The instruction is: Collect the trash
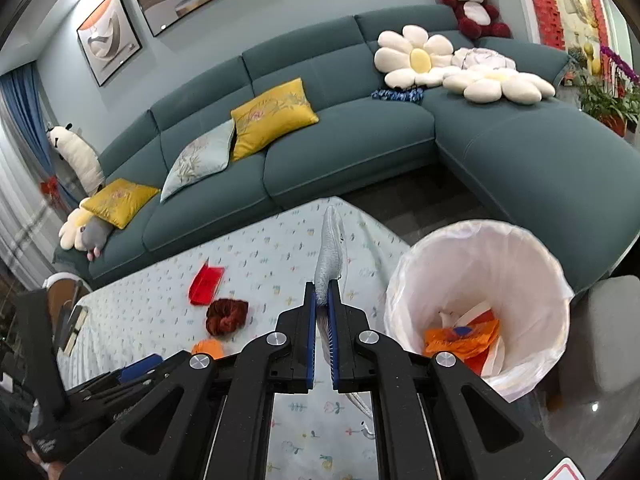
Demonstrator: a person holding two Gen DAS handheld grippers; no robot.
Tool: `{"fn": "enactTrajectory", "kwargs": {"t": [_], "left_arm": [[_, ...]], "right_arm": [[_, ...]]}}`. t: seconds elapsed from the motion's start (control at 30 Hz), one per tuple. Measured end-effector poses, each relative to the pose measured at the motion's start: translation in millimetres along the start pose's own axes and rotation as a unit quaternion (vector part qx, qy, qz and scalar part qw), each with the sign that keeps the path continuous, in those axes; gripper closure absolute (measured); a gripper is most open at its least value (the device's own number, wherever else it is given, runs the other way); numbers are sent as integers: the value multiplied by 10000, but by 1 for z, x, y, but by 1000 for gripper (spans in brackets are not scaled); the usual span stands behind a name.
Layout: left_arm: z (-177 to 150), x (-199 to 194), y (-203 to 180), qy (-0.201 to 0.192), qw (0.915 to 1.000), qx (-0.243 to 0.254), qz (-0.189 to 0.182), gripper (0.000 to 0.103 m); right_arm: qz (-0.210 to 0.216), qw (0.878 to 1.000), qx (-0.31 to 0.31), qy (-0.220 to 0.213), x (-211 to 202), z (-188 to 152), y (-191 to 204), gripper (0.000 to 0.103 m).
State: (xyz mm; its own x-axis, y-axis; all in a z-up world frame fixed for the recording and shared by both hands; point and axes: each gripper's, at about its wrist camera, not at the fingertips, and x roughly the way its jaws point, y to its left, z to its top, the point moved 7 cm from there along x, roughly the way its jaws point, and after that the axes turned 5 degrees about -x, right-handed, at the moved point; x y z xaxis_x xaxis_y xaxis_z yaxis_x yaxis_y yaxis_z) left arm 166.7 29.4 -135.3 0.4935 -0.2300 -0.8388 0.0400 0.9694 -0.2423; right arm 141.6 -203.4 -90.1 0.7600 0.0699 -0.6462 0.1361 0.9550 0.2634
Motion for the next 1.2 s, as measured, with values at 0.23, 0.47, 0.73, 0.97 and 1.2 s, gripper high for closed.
{"fn": "enactTrajectory", "kwargs": {"t": [0.23,0.47,0.73,0.97,1.2], "left_arm": [[-18,41,58,528,9961,-617,334,33],[-31,71,63,907,9928,-667,399,32],[-39,86,52,1058,9925,-490,356,47],[-38,78,33,985,9948,-202,140,99],[-34,58,10,783,9969,2,-77,101]], "right_arm": [[161,9994,-71,297,30,-19,22,97],[206,9985,-101,490,49,-27,31,97],[185,9977,-63,648,59,-37,31,97],[223,9977,10,645,59,-38,29,97],[260,9984,46,509,47,-32,24,97]]}}
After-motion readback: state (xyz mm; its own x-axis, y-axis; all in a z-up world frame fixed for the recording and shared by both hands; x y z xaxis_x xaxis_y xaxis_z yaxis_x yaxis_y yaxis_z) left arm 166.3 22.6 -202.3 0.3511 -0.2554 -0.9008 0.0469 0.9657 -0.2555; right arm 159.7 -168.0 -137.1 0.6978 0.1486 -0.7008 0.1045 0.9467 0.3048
